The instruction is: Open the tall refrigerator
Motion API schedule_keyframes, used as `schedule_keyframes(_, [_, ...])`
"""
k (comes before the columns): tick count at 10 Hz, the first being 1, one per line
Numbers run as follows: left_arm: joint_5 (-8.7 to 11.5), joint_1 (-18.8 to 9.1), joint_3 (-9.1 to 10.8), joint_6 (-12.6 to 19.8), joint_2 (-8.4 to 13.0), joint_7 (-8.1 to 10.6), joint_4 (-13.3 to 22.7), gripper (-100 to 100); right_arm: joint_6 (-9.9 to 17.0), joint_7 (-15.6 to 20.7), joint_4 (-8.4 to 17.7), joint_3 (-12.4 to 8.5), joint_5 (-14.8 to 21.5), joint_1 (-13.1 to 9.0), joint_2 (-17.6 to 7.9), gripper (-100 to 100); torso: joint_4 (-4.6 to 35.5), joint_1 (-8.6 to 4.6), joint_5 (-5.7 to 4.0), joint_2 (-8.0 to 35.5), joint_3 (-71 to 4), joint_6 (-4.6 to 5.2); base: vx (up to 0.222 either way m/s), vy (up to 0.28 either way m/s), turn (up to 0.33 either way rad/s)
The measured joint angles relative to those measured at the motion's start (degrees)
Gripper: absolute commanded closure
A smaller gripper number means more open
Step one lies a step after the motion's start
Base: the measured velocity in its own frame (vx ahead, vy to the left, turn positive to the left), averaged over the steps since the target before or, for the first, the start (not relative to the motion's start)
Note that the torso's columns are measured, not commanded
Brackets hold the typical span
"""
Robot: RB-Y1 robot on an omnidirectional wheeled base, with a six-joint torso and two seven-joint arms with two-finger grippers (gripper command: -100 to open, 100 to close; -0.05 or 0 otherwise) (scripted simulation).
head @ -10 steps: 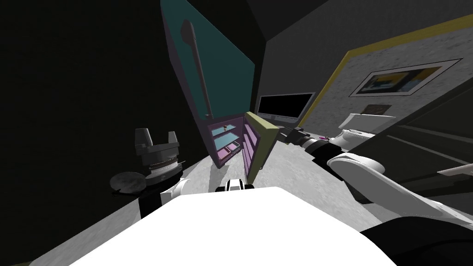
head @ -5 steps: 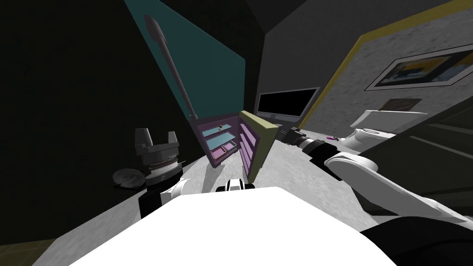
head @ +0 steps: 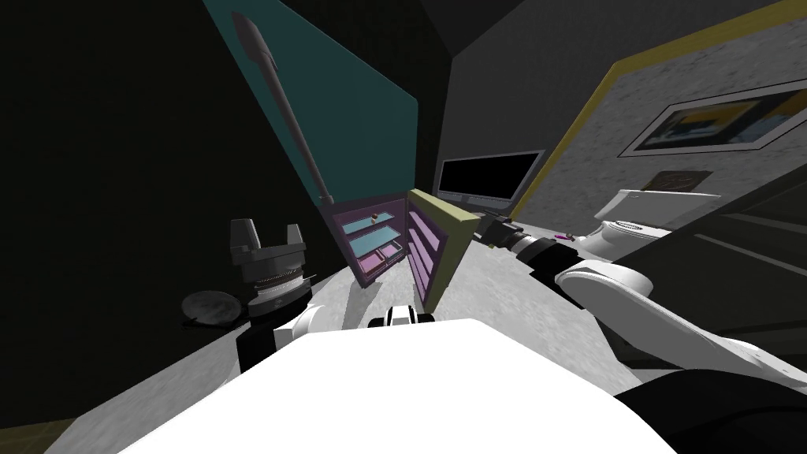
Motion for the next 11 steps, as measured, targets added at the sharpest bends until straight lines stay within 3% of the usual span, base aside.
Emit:
schedule_keyframes(6, [0.00, 0.00, 0.00, 0.00, 0.00, 0.00, 0.00, 0, 0.31, 1.56, -2.46, -0.81, 5.07, 1.20, -0.28, -100, 0.06, -0.09, 0.00, 0.10, 0.05, 0.05, 0.010, 0.001, -0.034])
schedule_keyframes(7, [0.00, 0.00, 0.00, 0.00, 0.00, 0.00, 0.00, 0, 0.31, 1.55, -2.45, -0.80, 5.05, 1.19, -0.28, 100, 0.07, -0.11, -0.01, 0.10, 0.05, 0.05, 0.000, 0.000, 0.000])
schedule_keyframes(9, [0.00, -0.01, 0.02, 0.00, 0.02, 0.00, 0.01, 0, 0.19, 1.30, -2.71, -0.70, 5.41, 0.68, -0.10, 100, -0.04, -0.21, -0.06, 0.07, 0.08, -0.20, 0.003, -0.174, 0.086])
schedule_keyframes(10, [0.00, 0.00, 0.02, 0.00, 0.03, 0.00, 0.01, 0, -0.03, 1.10, -3.13, -0.70, 5.39, 0.68, -0.28, -100, -0.01, -0.17, -0.05, 0.07, 0.08, -0.09, 0.021, -0.110, -0.066])
schedule_keyframes(11, [0.00, 0.00, 0.02, 0.00, 0.01, 0.00, 0.01, 0, -0.81, 0.45, -3.30, -1.74, 4.88, 0.18, -0.92, -100, 0.05, 0.28, 0.07, 0.14, 0.10, 0.05, 0.017, 0.030, -0.095])
